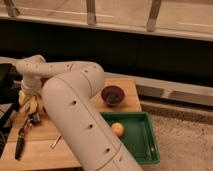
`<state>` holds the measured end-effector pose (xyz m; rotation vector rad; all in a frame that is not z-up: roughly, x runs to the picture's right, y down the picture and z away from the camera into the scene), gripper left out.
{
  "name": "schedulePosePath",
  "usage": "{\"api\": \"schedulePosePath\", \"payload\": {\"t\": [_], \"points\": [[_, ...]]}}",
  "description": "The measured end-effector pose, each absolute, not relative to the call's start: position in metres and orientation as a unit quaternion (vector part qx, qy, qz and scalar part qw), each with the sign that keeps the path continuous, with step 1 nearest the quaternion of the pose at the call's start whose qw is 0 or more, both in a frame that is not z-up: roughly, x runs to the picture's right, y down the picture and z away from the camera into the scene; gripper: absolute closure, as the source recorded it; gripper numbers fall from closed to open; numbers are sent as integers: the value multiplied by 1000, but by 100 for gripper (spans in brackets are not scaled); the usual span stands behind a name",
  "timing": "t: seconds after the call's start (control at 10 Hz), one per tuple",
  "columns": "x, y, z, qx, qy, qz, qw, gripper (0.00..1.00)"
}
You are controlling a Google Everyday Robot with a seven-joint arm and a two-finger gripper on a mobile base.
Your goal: Place banana in table surface
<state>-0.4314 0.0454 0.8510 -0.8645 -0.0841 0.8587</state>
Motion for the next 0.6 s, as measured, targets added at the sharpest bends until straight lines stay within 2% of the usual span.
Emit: {"api": "schedulePosePath", "payload": {"t": [0.2,0.6], "points": [[-451,62,857,-429,-40,388,815,27],[-451,63,858,-430,-40,388,814,27]]}}
